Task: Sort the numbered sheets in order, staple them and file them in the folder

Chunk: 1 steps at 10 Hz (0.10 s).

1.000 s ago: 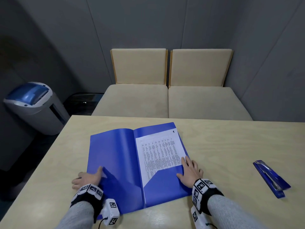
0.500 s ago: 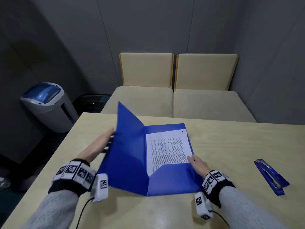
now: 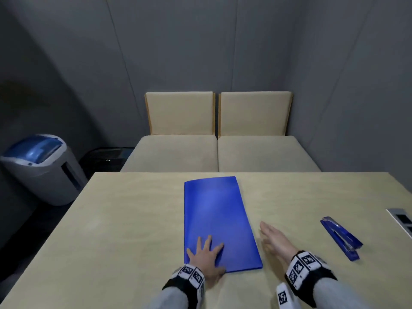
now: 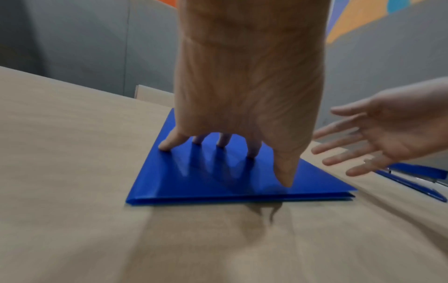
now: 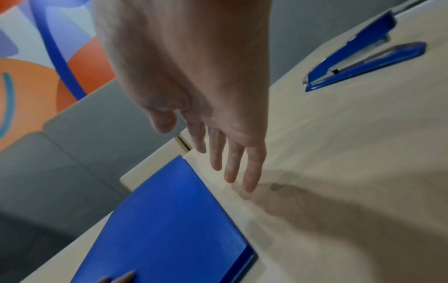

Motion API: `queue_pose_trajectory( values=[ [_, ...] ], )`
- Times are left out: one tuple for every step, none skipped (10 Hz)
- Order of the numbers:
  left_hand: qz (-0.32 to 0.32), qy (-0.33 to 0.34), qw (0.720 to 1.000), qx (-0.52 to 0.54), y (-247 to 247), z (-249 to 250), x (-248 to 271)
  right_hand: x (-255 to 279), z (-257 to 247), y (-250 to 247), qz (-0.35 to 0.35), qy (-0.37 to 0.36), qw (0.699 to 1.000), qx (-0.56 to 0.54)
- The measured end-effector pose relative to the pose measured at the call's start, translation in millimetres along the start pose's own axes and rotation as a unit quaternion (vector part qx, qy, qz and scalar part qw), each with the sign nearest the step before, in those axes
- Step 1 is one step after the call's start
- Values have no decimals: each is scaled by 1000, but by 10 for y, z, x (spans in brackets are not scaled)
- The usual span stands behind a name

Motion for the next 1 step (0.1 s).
queue_pose_trajectory(
  values=[
    [-13,20,1000,-17,-229,-38,-56,28,-225,16,-25,-52,996,75]
  ],
)
Point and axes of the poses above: each hand's wrist, its own x-axis away from the middle knuckle, its own y-axis out of the palm, z = x × y, the point moved 2 cm from there along -x, towards the middle knuckle, and after that the axes turned 14 degrees about -y, right-handed, at the moved point
